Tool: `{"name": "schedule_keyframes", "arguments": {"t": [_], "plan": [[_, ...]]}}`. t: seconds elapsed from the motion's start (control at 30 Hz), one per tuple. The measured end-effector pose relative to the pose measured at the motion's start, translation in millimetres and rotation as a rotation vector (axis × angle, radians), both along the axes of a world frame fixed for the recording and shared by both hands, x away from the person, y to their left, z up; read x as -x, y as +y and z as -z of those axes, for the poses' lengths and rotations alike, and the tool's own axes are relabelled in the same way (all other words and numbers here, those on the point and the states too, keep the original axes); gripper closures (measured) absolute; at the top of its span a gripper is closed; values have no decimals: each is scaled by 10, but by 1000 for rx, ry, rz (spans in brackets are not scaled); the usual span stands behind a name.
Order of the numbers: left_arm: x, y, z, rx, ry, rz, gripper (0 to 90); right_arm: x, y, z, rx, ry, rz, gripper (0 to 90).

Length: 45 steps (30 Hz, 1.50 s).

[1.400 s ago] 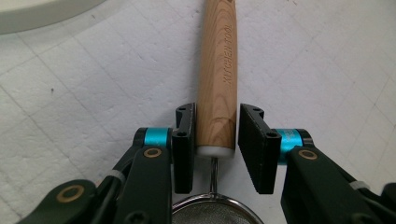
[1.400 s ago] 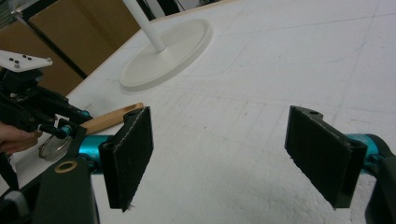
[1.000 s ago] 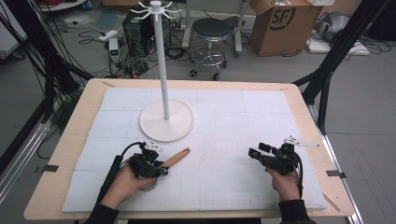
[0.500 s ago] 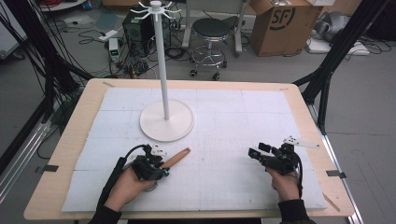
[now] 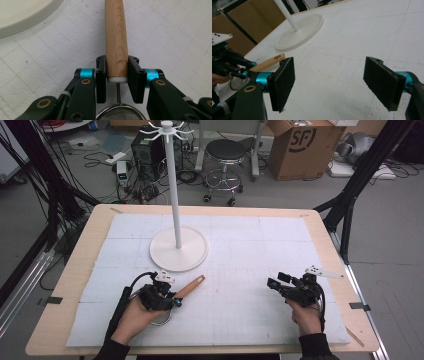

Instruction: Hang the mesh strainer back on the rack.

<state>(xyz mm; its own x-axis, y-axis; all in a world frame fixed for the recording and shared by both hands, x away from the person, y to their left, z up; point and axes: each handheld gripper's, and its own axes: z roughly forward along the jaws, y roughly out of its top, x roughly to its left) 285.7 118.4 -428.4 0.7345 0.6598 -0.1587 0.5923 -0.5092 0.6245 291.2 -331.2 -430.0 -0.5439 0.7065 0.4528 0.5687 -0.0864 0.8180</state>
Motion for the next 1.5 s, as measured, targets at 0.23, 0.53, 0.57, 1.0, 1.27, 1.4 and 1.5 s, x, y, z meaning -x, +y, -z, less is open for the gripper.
{"name": "schedule_keyframes", "arguments": {"t": [0.23,0.53,0.57,1.0,1.27,1.4,1.5], "plan": [[-4,58,-36,46,-24,-8,716,1,6,1,1,-2,3,246],[-24,234,-110,211,-40,-23,715,-2,-3,0,-1,-5,5,246],[-27,254,-114,230,-41,-22,715,0,-4,-2,-4,-1,4,246],[-12,397,-228,418,-86,-57,714,3,-10,-5,-6,-6,3,246],[-31,464,-319,498,-102,-67,715,-1,-3,6,-10,0,4,246],[-48,491,-373,551,-118,-82,714,-4,-9,5,-17,3,6,243],[-74,523,-430,580,-140,-90,714,2,-20,-2,-22,-7,9,243]]}}
